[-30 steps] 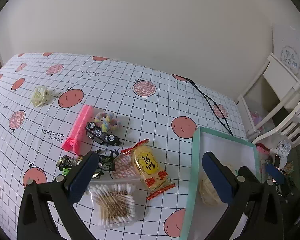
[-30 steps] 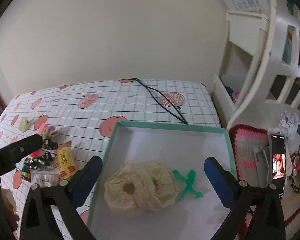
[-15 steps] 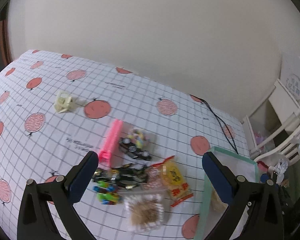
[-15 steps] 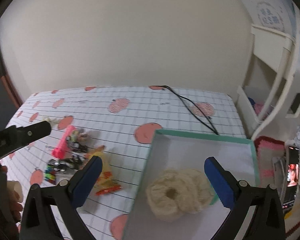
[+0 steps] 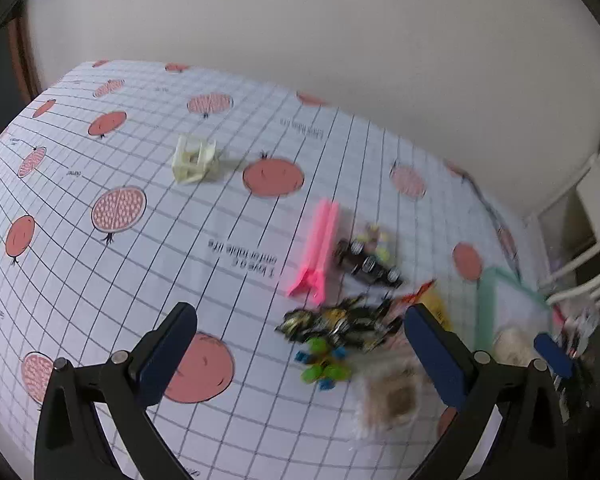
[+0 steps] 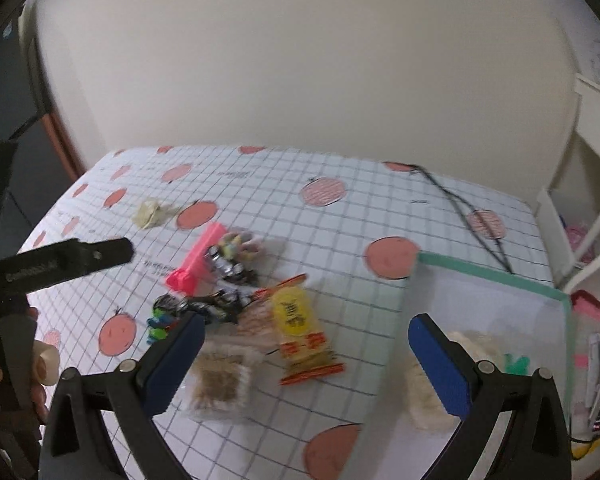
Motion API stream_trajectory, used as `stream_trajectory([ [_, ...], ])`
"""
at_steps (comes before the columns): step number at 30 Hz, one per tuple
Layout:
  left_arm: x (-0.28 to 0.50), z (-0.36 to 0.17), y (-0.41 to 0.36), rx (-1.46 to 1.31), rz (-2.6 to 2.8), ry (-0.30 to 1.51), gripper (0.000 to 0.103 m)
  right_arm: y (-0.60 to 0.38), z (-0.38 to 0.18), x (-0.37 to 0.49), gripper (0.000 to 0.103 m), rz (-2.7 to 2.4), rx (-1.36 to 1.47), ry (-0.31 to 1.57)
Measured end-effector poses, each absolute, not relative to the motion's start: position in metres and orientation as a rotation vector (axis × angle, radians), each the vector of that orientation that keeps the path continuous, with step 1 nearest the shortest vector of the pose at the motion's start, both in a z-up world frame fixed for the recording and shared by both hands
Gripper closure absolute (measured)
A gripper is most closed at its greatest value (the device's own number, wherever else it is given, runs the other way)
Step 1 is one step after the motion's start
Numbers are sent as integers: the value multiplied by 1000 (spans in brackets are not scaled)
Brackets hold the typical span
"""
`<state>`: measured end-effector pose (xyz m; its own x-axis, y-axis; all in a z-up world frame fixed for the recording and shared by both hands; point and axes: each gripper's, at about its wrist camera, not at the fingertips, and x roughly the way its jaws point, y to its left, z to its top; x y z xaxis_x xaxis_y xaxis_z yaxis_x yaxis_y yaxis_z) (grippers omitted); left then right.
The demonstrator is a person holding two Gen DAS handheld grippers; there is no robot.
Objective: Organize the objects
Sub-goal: 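Move both tools back toward the remaining items on the sheet, then grasp the cotton swab bag with the right tool while the left tool grasps the toy robot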
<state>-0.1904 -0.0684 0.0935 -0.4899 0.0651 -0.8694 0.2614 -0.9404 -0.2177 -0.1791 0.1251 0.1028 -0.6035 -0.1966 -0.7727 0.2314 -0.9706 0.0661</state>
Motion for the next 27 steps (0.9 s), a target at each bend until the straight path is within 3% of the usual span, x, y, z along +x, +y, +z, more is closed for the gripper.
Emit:
stream_trajectory([
  [13,-193,51,-60,1826,-2452,547,0,75,64,-179,0,-2449,1410,132],
  [27,-195,37,-57,1889,-2429,550,1,51,28,-177,2,-2343,1545,233],
])
